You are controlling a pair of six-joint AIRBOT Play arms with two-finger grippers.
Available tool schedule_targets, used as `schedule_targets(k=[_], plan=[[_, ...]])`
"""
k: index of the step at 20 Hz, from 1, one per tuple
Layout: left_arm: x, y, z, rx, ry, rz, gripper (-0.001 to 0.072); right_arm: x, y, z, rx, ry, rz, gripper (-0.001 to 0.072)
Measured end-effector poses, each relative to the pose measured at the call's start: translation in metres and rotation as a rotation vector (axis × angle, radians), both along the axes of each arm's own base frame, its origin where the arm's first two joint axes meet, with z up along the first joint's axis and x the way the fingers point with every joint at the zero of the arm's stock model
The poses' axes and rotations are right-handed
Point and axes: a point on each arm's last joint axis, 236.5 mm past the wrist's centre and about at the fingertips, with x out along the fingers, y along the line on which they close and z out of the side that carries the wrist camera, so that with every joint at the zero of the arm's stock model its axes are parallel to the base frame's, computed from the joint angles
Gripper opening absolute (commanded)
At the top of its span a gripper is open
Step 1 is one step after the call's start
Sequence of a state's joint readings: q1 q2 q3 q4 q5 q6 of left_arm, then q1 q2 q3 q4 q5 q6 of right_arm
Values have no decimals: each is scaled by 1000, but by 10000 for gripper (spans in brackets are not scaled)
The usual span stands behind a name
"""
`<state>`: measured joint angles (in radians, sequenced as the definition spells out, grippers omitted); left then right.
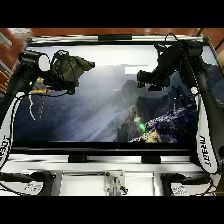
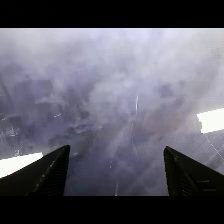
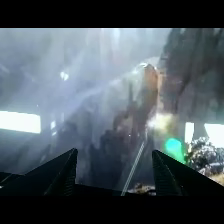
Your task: Fold the shirts.
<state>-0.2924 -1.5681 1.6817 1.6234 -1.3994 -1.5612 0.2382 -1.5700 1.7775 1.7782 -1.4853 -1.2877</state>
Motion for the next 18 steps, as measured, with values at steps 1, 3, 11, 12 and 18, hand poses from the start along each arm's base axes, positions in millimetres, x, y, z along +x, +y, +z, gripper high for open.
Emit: schedule_targets(k=[1,3,11,12,18], plan=[[0,0,0,0,0,0,709,0,0,0,0,0,0,576],[0,0,0,0,0,0,709,0,0,0,0,0,0,576],[0,0,0,0,0,0,709,0,0,0,0,0,0,576],[0,0,0,0,0,0,709,0,0,0,0,0,0,576],[2,-2,0,-6,-9,-2,709,0,0,0,0,-1,0,576]])
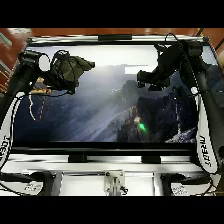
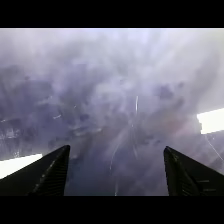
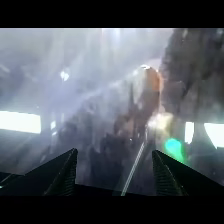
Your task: Fold the shirts.
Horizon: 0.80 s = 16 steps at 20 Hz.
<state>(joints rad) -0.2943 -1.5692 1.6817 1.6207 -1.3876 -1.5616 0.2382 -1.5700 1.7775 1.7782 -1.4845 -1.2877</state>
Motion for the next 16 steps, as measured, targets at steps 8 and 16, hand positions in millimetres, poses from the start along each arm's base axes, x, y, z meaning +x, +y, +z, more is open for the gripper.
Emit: schedule_targets(k=[8,16], plan=[[10,-20,-28,-57,32,-9,709,27,5,10,31,-117,-25,576],[105,33,-45,38,-154,126,711,48,7,20,50,-213,-45,576]])
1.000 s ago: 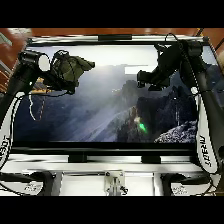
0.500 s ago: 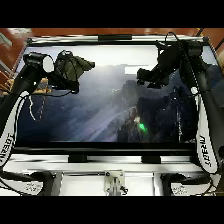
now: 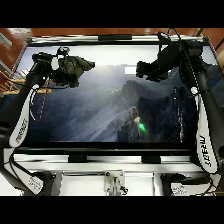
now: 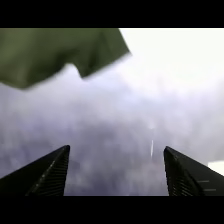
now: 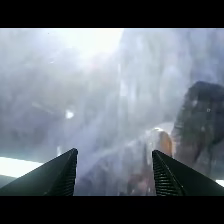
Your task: Fold the shirts.
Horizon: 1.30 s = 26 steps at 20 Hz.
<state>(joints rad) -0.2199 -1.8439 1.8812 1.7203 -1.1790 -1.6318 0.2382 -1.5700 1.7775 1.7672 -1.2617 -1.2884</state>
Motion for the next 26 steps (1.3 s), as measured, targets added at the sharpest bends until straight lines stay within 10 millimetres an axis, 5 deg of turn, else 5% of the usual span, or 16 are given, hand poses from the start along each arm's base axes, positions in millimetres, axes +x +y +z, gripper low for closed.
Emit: schedule_targets(k=[3,9,10,11,15,17,18,19,23,26], plan=[[35,29,-16,14,-44,73,711,0,0,0,-1,2,1,576],[64,60,-63,24,-57,128,683,-14,-2,-7,-18,64,14,576],[68,61,-66,23,-69,129,531,-16,-2,-8,-19,73,16,576],[71,60,-68,20,-80,125,472,-19,-3,-9,-22,84,18,576],[81,61,-74,14,-110,123,413,-22,-3,-11,-26,101,22,576],[82,60,-77,12,-112,122,115,-23,-4,-11,-27,104,22,576],[83,60,-77,9,-114,121,35,-23,-4,-11,-27,105,23,576],[82,58,-77,7,-113,120,35,-24,-4,-11,-27,106,23,576],[84,44,-41,-6,-167,101,34,-21,-6,-11,-39,94,17,576],[77,1,36,-49,-281,49,34,-10,-19,-7,-81,44,-2,576]])
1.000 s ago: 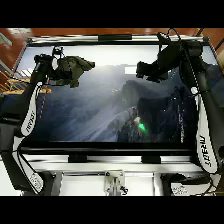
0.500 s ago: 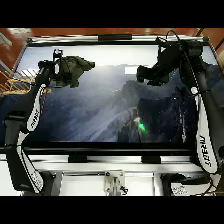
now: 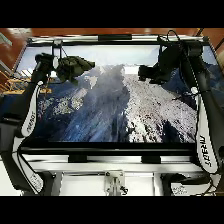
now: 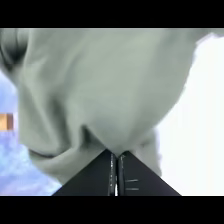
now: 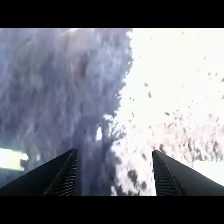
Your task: Fold the shirts.
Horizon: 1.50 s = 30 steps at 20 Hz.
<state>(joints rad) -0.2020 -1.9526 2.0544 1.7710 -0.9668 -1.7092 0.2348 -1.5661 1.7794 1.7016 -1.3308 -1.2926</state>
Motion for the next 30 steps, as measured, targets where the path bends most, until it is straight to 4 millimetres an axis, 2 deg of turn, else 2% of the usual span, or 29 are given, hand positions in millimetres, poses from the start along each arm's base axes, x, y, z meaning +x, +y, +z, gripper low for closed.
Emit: schedule_targets(k=[1,3,6,7,8,9,11,13,15,16,17,18,19,20,21,23,26,28,30], plan=[[-7,-20,31,-12,-48,-32,34,2,-4,5,-8,-17,-6,576],[-32,-63,111,-41,-170,-116,34,-1,-15,22,-28,-52,-18,576],[-96,-113,214,-73,-308,-246,34,-20,-44,70,-99,-146,-49,576],[-120,-127,239,-89,-336,-285,34,-29,-57,92,-128,-193,-67,576],[-147,-141,254,-102,-336,-325,35,-39,-69,114,-153,-242,-88,576],[-170,-153,259,-111,-318,-360,34,-52,-81,137,-174,-291,-110,576],[-212,-183,250,-124,-252,-439,34,-79,-98,180,-187,-393,-149,576],[-254,-224,209,-140,-123,-532,35,-106,-111,214,-186,-480,-180,575],[-293,-266,160,-150,-14,-615,58,-130,-121,239,-180,-544,-203,576],[-310,-285,136,-151,32,-653,314,-141,-124,244,-180,-552,-211,575],[-326,-301,113,-147,77,-685,664,-148,-127,245,-181,-548,-216,576],[-340,-312,97,-147,111,-710,715,-156,-130,242,-186,-526,-222,578],[-348,-317,84,-139,139,-718,717,-161,-131,237,-194,-499,-222,637],[-355,-315,71,-116,181,-716,717,-166,-133,227,-210,-454,-217,670],[-359,-308,62,-97,218,-706,718,-168,-134,213,-228,-405,-207,670],[-358,-279,50,-50,293,-651,718,-171,-131,174,-264,-279,-165,670],[-354,-225,38,-39,376,-545,718,-182,-114,88,-283,-37,-42,670],[-361,-186,19,-61,440,-462,718,-195,-102,32,-270,101,36,670],[-371,-156,-7,-125,493,-368,718,-207,-89,-15,-236,196,92,670]])
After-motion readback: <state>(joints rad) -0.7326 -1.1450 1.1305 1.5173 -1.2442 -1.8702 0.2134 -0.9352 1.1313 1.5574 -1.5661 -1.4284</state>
